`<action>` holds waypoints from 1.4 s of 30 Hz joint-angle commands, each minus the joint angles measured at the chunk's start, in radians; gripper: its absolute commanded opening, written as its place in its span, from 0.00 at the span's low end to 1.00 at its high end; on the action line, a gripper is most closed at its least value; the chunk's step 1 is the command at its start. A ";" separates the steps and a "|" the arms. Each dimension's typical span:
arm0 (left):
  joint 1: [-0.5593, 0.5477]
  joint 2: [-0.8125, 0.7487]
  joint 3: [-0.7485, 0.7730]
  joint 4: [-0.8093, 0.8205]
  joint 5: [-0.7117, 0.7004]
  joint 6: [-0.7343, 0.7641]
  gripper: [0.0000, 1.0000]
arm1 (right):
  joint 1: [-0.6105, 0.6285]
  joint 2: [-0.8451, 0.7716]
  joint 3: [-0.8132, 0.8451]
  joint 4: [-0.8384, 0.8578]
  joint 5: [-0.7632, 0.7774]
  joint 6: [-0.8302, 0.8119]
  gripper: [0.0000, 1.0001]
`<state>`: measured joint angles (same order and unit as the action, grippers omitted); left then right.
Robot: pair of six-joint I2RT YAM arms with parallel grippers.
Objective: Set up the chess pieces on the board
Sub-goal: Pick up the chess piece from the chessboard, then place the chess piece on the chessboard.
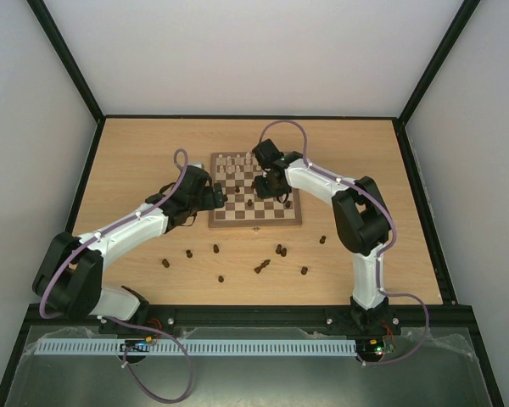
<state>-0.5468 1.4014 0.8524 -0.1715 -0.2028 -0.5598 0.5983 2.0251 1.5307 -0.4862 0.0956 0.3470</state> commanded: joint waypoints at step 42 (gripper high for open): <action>-0.013 -0.019 0.028 -0.018 -0.028 0.009 0.99 | 0.008 0.015 0.109 -0.082 0.034 0.003 0.38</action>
<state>-0.5564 1.3983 0.8524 -0.1734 -0.2115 -0.5591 0.6010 1.9675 1.5986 -0.5007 0.1314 0.3607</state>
